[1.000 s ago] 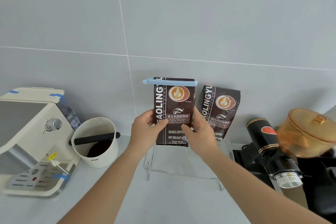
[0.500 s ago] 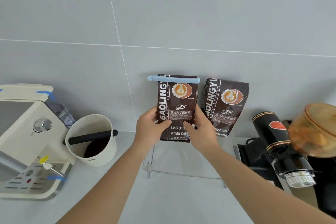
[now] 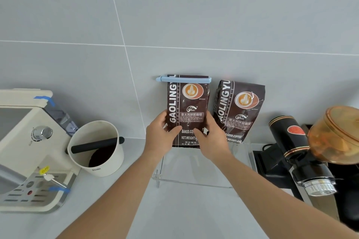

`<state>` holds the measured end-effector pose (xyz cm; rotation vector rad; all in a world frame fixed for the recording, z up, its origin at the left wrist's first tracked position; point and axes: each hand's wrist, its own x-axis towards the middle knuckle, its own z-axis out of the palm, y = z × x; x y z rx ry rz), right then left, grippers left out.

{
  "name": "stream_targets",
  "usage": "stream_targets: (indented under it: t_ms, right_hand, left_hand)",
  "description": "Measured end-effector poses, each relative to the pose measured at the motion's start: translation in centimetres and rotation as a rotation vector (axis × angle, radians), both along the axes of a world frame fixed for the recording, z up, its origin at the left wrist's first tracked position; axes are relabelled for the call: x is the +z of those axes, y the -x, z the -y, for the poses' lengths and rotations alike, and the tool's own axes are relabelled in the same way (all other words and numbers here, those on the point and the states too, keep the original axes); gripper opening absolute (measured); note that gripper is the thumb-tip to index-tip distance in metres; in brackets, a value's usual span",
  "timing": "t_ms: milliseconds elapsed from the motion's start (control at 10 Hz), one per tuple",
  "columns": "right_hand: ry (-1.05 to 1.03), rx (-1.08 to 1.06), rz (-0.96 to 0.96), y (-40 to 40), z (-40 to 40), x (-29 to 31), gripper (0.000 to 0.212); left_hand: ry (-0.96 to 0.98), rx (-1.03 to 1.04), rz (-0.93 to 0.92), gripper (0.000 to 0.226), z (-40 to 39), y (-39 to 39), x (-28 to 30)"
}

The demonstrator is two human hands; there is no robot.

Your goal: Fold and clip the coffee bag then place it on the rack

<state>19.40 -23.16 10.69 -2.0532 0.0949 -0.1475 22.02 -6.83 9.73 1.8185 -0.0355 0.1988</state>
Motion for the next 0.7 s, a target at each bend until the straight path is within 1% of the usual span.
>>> stream_targets:
  t_ms: [200,300,400,500,600,700]
  right_hand:
    - [0.020,0.001,-0.007,0.4,0.1,0.2,0.059]
    - [0.007,0.009,-0.033,0.7,0.2,0.6,0.051]
    - [-0.041,0.022,-0.097,1.2,0.6,1.1,0.038]
    - [-0.105,0.016,-0.145,2.2,0.9,2.1,0.025]
    - [-0.131,0.014,-0.113,3.5,1.6,3.0,0.027]
    - [-0.212,-0.001,-0.152,5.1,2.1,4.7,0.030]
  left_hand:
    - [-0.049,0.012,-0.007,0.053,0.1,0.5,0.6]
    - [-0.096,0.037,-0.023,0.049,0.1,0.7,1.0]
    - [-0.100,0.044,-0.063,0.046,-0.3,1.3,1.3]
    - [-0.037,0.059,-0.108,0.034,-1.3,2.1,1.6]
    - [0.108,0.044,-0.129,0.021,-2.4,3.9,2.7]
    - [0.257,-0.020,-0.186,0.018,-3.2,5.9,3.8]
